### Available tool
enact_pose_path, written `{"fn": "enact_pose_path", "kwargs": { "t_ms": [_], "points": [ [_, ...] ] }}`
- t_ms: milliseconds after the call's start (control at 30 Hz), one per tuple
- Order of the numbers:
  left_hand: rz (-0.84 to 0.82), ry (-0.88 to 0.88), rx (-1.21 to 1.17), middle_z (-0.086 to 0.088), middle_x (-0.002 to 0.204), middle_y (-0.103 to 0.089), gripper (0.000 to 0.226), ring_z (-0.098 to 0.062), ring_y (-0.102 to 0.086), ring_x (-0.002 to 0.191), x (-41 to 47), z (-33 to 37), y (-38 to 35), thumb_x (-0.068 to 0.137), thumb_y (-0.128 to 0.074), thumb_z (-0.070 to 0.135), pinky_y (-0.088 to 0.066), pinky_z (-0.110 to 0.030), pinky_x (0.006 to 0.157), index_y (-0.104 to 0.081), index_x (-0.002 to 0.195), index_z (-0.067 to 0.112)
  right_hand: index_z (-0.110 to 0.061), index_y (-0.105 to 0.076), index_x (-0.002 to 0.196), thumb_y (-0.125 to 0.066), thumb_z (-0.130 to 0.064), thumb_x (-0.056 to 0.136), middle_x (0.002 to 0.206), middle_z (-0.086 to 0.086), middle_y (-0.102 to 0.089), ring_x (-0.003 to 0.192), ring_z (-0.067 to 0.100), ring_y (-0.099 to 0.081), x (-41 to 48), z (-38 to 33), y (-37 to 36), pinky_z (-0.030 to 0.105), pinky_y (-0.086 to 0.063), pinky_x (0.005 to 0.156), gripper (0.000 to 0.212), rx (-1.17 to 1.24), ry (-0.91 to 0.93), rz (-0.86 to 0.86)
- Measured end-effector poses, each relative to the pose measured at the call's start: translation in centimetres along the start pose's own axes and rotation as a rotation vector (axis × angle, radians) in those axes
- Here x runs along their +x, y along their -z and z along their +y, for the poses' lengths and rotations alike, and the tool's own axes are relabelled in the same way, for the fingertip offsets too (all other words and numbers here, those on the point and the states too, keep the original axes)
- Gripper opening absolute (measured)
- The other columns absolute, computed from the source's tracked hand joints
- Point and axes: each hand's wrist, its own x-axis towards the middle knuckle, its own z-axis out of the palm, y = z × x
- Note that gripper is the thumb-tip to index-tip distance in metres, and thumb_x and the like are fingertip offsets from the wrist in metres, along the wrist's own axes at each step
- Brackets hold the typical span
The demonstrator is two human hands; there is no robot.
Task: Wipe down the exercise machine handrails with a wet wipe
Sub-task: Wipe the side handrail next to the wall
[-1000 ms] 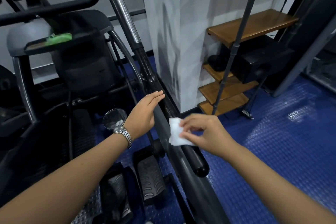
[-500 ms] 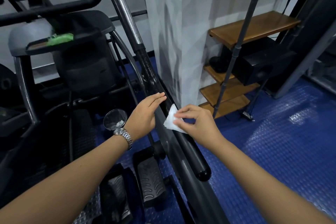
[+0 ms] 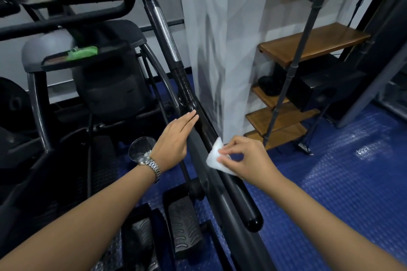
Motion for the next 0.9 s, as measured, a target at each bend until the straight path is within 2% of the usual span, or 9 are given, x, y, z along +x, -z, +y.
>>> {"fn": "enact_pose_path", "kwargs": {
  "t_ms": [133, 267, 400, 500, 667, 833, 900],
  "points": [
    [-0.01, 0.1, 0.004, -0.01, 0.147, -0.037, 0.072, -0.025, -0.035, 0.136, 0.5, -0.9, -0.4, 0.075, -0.045, -0.012, -0.035, -0.044, 0.109, -0.033, 0.144, 0.005, -0.017, -0.078, 0.088, -0.078, -0.022, 0.077, 0.087, -0.013, -0.066, 0.083, 0.003, -0.063, 0.3, 0.2, 0.1, 0.029, -0.054, 0.076, 0.012, 0.012, 0.016, 0.018],
    [-0.04, 0.11, 0.002, -0.006, 0.148, -0.037, 0.072, -0.023, -0.035, 0.136, 0.4, -0.8, -0.7, 0.075, -0.047, -0.01, -0.036, -0.044, 0.108, -0.034, 0.144, 0.008, -0.011, -0.077, 0.095, -0.073, -0.019, 0.081, 0.102, -0.009, -0.066, 0.088, 0.011, -0.065, 1.1, -0.2, -1.1, 0.036, -0.056, 0.073, 0.017, -0.038, 0.099, 0.004],
    [-0.031, 0.136, -0.006, -0.002, 0.15, -0.033, 0.07, -0.019, -0.031, 0.138, 0.4, -0.5, -0.5, 0.079, -0.048, -0.009, -0.031, -0.04, 0.109, -0.034, 0.144, 0.01, -0.012, -0.078, 0.091, -0.074, -0.019, 0.08, 0.099, -0.008, -0.069, 0.087, 0.006, -0.065, -0.2, -0.1, -0.1, 0.031, -0.056, 0.072, 0.013, -0.069, 0.12, -0.041],
    [-0.033, 0.145, -0.014, 0.0, 0.15, -0.034, 0.067, -0.017, -0.03, 0.138, 0.5, -0.4, -0.2, 0.081, -0.046, -0.007, -0.029, -0.038, 0.108, -0.035, 0.144, 0.012, -0.013, -0.078, 0.09, -0.074, -0.019, 0.081, 0.098, -0.006, -0.07, 0.085, 0.007, -0.065, 1.6, -0.4, -0.1, 0.032, -0.056, 0.075, 0.012, -0.089, 0.114, -0.023],
    [-0.047, 0.141, -0.02, 0.001, 0.149, -0.035, 0.068, -0.017, -0.03, 0.137, 0.7, -0.7, 0.1, 0.08, -0.046, -0.007, -0.031, -0.039, 0.107, -0.037, 0.143, 0.014, -0.012, -0.077, 0.095, -0.068, -0.019, 0.084, 0.111, -0.003, -0.069, 0.096, 0.015, -0.065, 3.3, -1.4, -1.6, 0.039, -0.054, 0.081, 0.015, -0.219, 0.156, -0.053],
    [-0.05, 0.139, -0.026, 0.001, 0.149, -0.035, 0.067, -0.017, -0.029, 0.138, 0.8, -0.8, 0.2, 0.08, -0.045, -0.007, -0.031, -0.038, 0.107, -0.037, 0.143, 0.014, -0.015, -0.079, 0.086, -0.074, -0.016, 0.08, 0.098, -0.006, -0.073, 0.091, 0.003, -0.066, 2.1, -0.7, 0.0, 0.018, -0.052, 0.083, 0.008, -0.113, 0.164, -0.104],
    [-0.046, 0.141, -0.03, 0.001, 0.148, -0.036, 0.067, -0.017, -0.029, 0.137, 0.8, -0.8, 0.2, 0.08, -0.045, -0.007, -0.031, -0.038, 0.106, -0.038, 0.142, 0.014, -0.014, -0.079, 0.089, -0.073, -0.015, 0.081, 0.099, -0.006, -0.073, 0.096, 0.003, -0.065, 3.3, -0.8, -0.6, 0.02, -0.051, 0.088, 0.01, -0.111, 0.171, -0.082]
  ]
}}
